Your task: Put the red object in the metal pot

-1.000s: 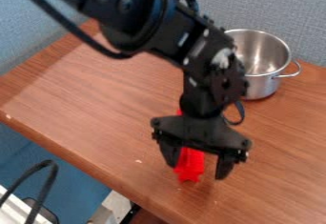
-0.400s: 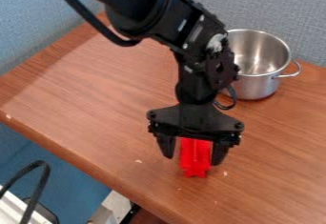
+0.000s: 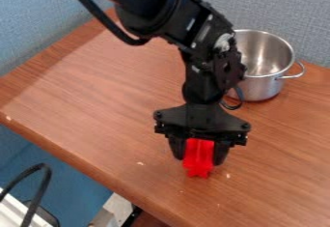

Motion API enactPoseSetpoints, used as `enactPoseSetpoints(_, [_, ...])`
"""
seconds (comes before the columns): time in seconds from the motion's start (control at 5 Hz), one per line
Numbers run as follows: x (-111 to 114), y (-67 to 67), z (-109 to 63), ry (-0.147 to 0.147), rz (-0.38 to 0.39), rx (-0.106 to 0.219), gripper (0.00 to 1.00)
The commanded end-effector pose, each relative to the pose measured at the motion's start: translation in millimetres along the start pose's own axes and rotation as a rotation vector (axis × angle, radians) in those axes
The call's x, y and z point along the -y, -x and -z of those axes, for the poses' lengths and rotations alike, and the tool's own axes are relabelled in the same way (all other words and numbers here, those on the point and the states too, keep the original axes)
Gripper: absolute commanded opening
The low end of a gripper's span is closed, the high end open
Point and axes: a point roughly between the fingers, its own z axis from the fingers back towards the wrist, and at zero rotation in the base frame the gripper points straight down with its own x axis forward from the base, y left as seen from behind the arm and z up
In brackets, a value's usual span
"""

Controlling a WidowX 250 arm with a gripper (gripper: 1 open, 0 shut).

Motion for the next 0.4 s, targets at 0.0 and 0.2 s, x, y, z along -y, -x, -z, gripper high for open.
enactPoseSetpoints(0.0, [7.1, -15.4, -4.8, 0.018, 0.032, 0.051, 0.0])
enactPoseSetpoints(0.2, [8.5, -23.0, 3.2, 0.014, 0.034, 0.057, 0.0])
